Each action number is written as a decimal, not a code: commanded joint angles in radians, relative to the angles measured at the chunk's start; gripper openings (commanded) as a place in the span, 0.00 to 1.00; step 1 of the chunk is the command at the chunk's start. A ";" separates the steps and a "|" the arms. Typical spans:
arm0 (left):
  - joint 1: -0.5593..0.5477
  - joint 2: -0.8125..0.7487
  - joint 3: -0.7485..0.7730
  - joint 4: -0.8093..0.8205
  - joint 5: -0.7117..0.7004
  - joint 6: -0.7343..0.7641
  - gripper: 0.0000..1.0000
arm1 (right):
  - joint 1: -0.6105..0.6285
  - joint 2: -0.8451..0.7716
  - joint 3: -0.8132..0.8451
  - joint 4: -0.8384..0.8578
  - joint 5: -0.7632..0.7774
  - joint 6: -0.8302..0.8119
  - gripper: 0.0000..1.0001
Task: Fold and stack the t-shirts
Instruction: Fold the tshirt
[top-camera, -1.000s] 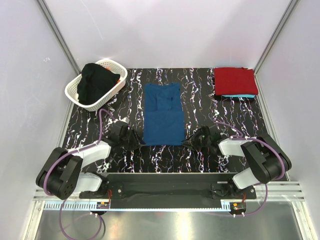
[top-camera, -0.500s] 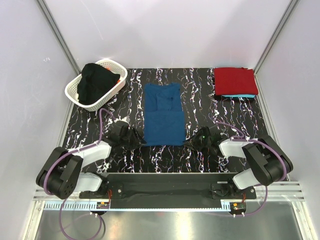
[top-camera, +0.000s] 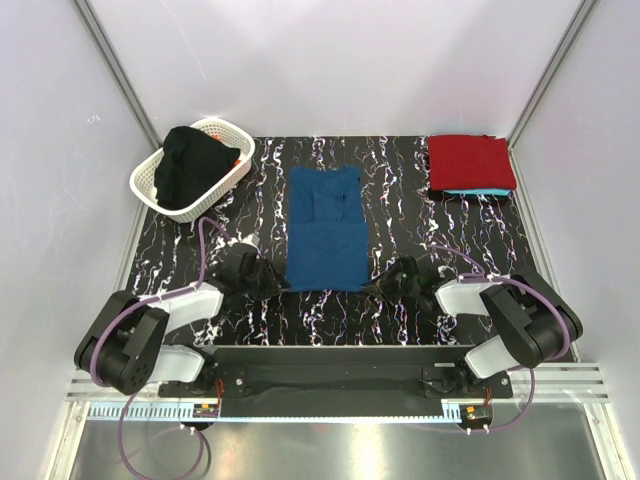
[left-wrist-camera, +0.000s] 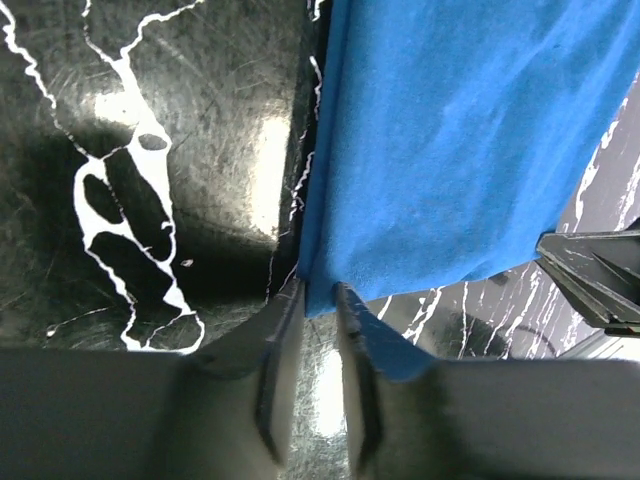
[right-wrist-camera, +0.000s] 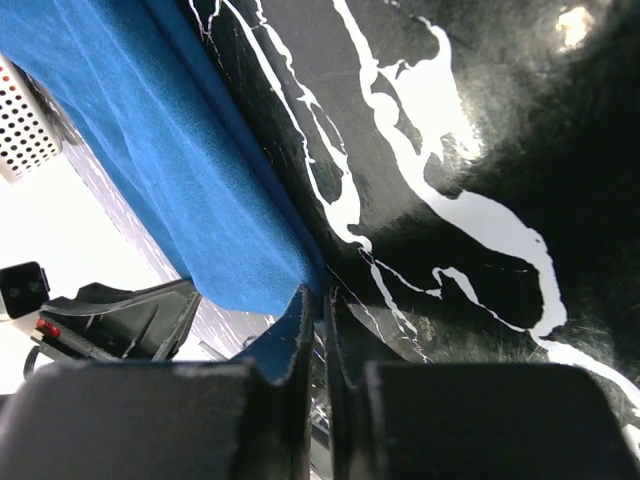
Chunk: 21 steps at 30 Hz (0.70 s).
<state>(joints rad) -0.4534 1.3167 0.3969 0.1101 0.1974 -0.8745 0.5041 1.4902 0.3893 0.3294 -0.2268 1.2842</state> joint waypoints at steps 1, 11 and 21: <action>-0.007 -0.004 -0.020 -0.075 -0.052 0.032 0.20 | 0.016 0.001 -0.023 -0.030 0.038 -0.003 0.06; -0.071 -0.184 0.077 -0.258 -0.088 0.075 0.00 | 0.025 -0.228 0.022 -0.263 0.099 -0.100 0.00; -0.149 -0.411 0.112 -0.415 -0.058 -0.015 0.00 | 0.042 -0.594 0.042 -0.631 0.135 -0.178 0.00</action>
<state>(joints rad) -0.5816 0.9550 0.4732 -0.2478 0.1341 -0.8551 0.5354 0.9627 0.4004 -0.1341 -0.1368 1.1553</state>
